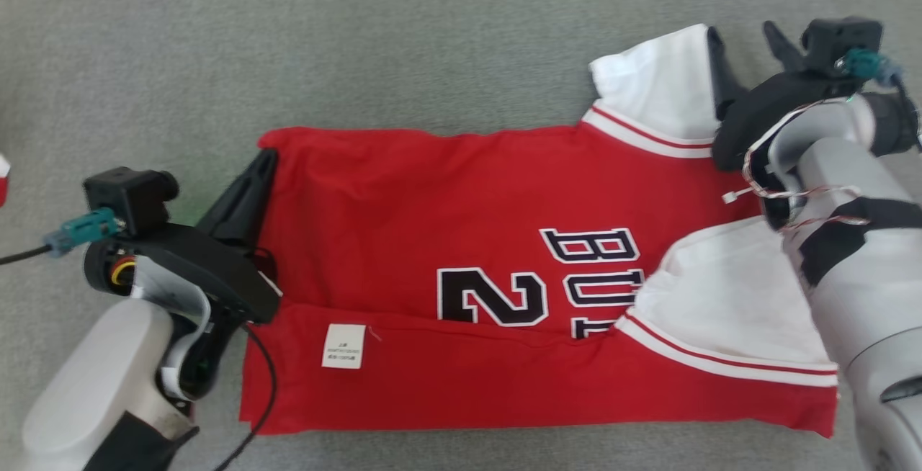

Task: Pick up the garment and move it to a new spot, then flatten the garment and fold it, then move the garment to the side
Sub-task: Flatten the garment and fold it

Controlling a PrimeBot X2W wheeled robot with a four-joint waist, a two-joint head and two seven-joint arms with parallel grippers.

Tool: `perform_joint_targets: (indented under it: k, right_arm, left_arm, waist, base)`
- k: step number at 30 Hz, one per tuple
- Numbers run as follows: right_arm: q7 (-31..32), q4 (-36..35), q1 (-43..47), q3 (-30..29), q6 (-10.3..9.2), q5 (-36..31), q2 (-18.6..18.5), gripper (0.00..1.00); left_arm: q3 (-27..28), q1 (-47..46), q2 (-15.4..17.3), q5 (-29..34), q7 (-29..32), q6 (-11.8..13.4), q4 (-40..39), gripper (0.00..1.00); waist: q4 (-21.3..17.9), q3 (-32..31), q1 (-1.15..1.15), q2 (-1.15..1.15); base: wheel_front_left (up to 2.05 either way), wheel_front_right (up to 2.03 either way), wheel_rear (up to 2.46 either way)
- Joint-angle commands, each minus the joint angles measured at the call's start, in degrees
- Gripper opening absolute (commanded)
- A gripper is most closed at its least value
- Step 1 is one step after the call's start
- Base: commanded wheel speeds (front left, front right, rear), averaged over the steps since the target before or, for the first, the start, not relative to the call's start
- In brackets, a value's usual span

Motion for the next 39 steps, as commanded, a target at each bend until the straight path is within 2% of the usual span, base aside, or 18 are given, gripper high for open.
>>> perform_joint_targets:
  k: [1, 8, 9, 10, 11, 12, 17, 27, 33, 39]
  right_arm:
    - [0.4, 0.7, -1.0, 0.1, 0.07, 0.0, -0.5, 1.00]
    - [5.8, 5.0, -5.5, 0.9, 0.07, -0.7, -2.0, 1.00]
    - [7.7, 5.5, -5.7, 1.2, 0.07, -0.8, -1.8, 0.95]
    - [9.4, 5.8, -6.1, 1.4, 0.07, -0.7, -1.7, 0.75]
    - [10.2, 6.1, -6.5, 1.5, 0.07, -0.8, -1.6, 0.24]
    - [10.3, 6.2, -6.6, 1.7, 0.07, -0.8, -1.4, 0.00]
    - [9.0, 6.4, -7.6, 2.0, 0.07, -1.0, -1.9, 0.00]
    - [-1.6, 4.1, -5.7, 3.2, 0.07, 0.5, -2.8, 0.00]
    - [-4.1, -1.5, 0.1, 5.2, 0.07, 5.2, -2.1, 0.00]
    - [-4.6, -10.3, 7.9, 7.0, 0.07, 11.0, -3.6, 0.00]
  left_arm:
    - [-0.2, 0.5, -0.4, 0.8, -0.5, 0.3, -0.4, 0.00]
    - [-1.5, -0.2, -2.1, 2.4, -2.7, 0.8, -2.3, 0.00]
    - [-1.6, -0.2, -2.2, 2.7, -3.0, 0.9, -2.4, 0.00]
    - [-1.7, -0.1, -2.2, 2.9, -3.2, 0.9, -2.6, 0.00]
    - [-1.8, 0.1, -2.3, 3.0, -3.5, 1.1, -2.8, 0.00]
    - [-1.8, 0.3, -2.3, 3.1, -3.7, 1.2, -3.0, 0.00]
    - [-1.7, 1.6, -2.0, 3.3, -4.6, 1.7, -2.9, 0.00]
    - [-0.9, 3.8, -1.2, 3.2, -7.3, 2.4, -1.4, 0.00]
    - [-0.5, 5.5, -1.1, 2.9, -8.5, 3.3, 0.4, 0.00]
    - [-0.2, 6.9, -1.1, 2.9, -9.7, 3.5, 1.6, 0.00]
  waist:
    - [1.8, 1.5, 0.00, -0.01]
    - [4.8, 4.3, 0.00, -0.01]
    - [5.0, 4.6, 0.00, -0.01]
    - [5.0, 4.7, 0.00, -0.01]
    - [5.0, 4.8, 0.00, -0.01]
    - [4.9, 4.7, 0.00, -0.01]
    - [4.1, 3.4, 0.00, -0.01]
    - [1.1, -0.6, 0.00, -0.01]
    - [-0.7, -3.3, 0.00, -0.01]
    - [-1.8, -4.6, 0.00, -0.01]
  base:
    - [0.00, 0.00, 0.00]
    - [0.00, 0.00, 0.00]
    - [0.00, 0.00, 0.00]
    - [0.00, 0.00, 0.00]
    - [0.00, 0.00, 0.00]
    - [0.00, 0.00, 0.00]
    - [0.00, 0.00, 0.00]
    - [0.00, 0.00, 0.00]
    - [0.00, 0.00, 0.00]
    - [0.00, 0.00, 0.00]
